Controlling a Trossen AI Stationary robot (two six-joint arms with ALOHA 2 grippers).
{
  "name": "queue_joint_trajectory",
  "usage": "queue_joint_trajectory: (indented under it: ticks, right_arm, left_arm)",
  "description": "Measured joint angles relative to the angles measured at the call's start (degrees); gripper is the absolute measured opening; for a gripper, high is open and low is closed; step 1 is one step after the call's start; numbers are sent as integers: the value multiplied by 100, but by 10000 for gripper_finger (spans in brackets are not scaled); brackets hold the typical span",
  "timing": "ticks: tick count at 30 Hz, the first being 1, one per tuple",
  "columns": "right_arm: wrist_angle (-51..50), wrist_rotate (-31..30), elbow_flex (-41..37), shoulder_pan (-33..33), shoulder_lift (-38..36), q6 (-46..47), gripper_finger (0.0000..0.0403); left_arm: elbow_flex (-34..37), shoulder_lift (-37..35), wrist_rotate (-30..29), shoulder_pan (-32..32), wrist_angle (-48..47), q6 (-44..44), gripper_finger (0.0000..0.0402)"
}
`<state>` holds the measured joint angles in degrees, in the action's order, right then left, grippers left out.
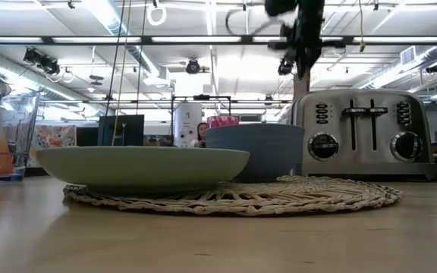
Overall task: Arrange a breakfast setting
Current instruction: Put the toasted bread on the green plate
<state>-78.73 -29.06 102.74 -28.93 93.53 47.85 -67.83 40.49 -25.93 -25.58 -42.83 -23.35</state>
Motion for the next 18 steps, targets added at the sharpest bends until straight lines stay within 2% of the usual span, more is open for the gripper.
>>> queue_joint_trajectory:
  ticks: [4, 8, 14, 18]
  right_arm:
    - [-241, -752, 628, 677, -284, -396, 12]
    - [49, -1240, 909, 1882, -543, -822, 12]
    - [1027, -1562, 722, 4007, -335, -1995, 12]
    - [1831, -1578, 357, 4960, 191, -3046, 12]
  left_arm:
    - [0, 0, 0, 0, 0, 41, 130]
    - [0, 0, 1, -2, -7, 144, 130]
    - [0, 0, 0, 2, 3, 279, 130]
    - [0, 0, 1, 2, 70, 323, 130]
